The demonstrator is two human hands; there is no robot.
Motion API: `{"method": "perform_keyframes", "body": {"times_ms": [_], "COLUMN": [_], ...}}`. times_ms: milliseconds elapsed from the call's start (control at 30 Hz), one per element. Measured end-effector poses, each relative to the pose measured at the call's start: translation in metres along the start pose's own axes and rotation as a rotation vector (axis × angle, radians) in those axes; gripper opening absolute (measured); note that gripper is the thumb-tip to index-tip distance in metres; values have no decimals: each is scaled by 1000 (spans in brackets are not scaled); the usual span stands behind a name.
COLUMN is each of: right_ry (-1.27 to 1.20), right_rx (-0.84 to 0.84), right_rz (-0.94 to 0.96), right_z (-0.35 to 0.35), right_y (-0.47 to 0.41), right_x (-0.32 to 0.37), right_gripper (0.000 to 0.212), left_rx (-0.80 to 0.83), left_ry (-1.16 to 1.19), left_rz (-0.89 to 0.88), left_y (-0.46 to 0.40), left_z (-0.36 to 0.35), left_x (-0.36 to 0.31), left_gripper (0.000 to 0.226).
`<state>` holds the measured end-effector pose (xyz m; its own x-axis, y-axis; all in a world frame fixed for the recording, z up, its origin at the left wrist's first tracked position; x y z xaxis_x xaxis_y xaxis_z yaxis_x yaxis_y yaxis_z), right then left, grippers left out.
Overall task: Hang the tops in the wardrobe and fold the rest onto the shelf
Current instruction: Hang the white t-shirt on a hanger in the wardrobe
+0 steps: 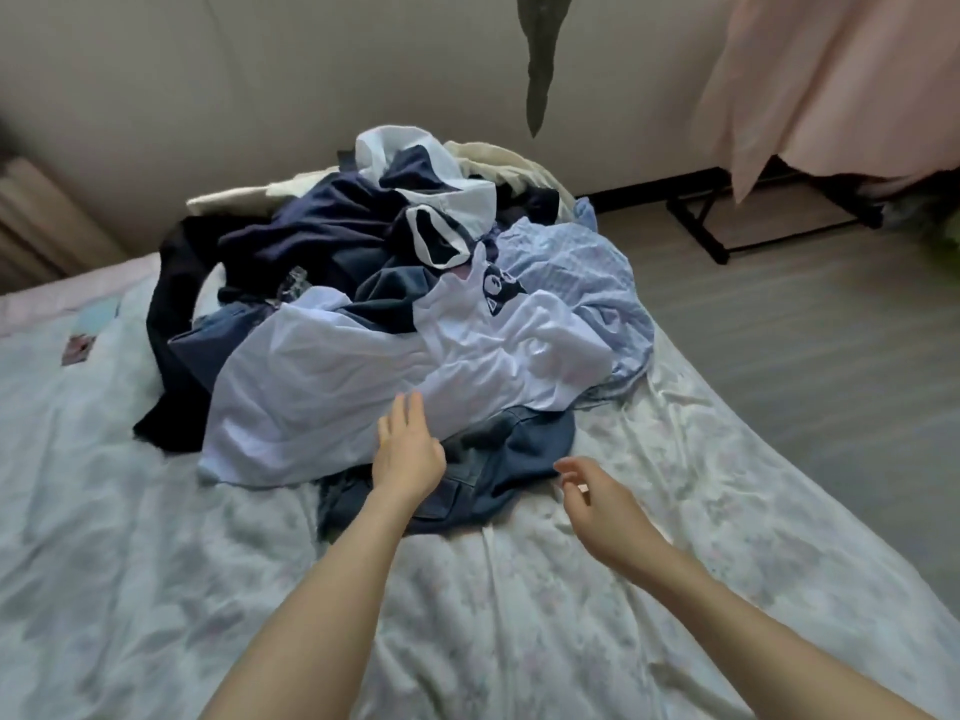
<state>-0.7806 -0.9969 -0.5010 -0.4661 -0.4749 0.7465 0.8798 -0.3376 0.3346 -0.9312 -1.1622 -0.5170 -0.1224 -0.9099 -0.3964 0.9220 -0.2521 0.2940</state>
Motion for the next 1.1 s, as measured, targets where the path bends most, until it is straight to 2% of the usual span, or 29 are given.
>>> {"method": "perform_keyframes", "body": {"times_ms": [133, 200, 267, 333, 433, 500, 567, 633, 667, 700, 767, 867, 900, 967, 1033, 1100], "right_ry": [-26, -40, -63, -139, -539, -930, -1171, -1075, -983, -890, -756, -490, -414, -271, -149, -32], "right_rx": [-7, 6, 6, 2, 56, 175, 247, 122, 33, -36, -63, -49, -37, -44, -31, -51], "right_rz": [-4, -19, -19, -49, -227, -331, -326, -404, -435, -424, -345, -223, -170, -60, -2, 12], "right_z": [-19, -23, -22, -14, 6, 21, 31, 37, 38, 44, 50, 71, 77, 107, 135, 165], "right_y": [-27, -33, -34, -36, -33, -25, -19, 0, 9, 28, 53, 106, 117, 158, 193, 233], "right_x": [-21, -28, -27, -20, 7, 27, 43, 52, 53, 50, 40, 17, 11, 2, -7, -22], "right_gripper": [34, 33, 31, 29, 31, 33, 34, 17, 13, 19, 26, 23, 23, 28, 38, 42], "left_rx": [-65, -148, -232, -280, -287, -180, -63, -24, -25, -16, -38, -191, -196, -166, -98, 101], "left_ry": [-95, -70, 106, 289, 439, 461, 415, 382, 386, 396, 465, 511, 529, 546, 508, 435], "left_rz": [33, 42, 26, -28, -315, -536, -635, -668, -661, -629, -495, -335, -307, -347, -468, -651], "left_y": [-39, -47, -45, -28, 30, 78, 113, 146, 157, 175, 189, 208, 210, 226, 238, 257], "left_z": [-23, -29, -27, -26, -22, -17, -9, -1, 2, 8, 13, 20, 21, 26, 32, 33], "left_x": [0, -1, -6, -16, -40, -55, -65, -69, -68, -71, -67, -71, -72, -89, -109, -141], "left_gripper": [78, 61, 33, 25, 23, 27, 23, 7, 12, 27, 38, 9, 12, 31, 51, 69]}}
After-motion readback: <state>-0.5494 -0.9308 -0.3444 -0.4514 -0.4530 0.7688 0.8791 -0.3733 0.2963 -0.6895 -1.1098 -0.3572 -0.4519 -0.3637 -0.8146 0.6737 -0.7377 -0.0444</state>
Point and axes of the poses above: each hand's wrist, its own y-axis away from the middle knuckle, its own z-axis out of the back of the hand, x = y × z, the point moved 1 cm from there along -y, towards the middle knuckle, and after that the axes turned 1 degree about z, right-handed, at the moved point
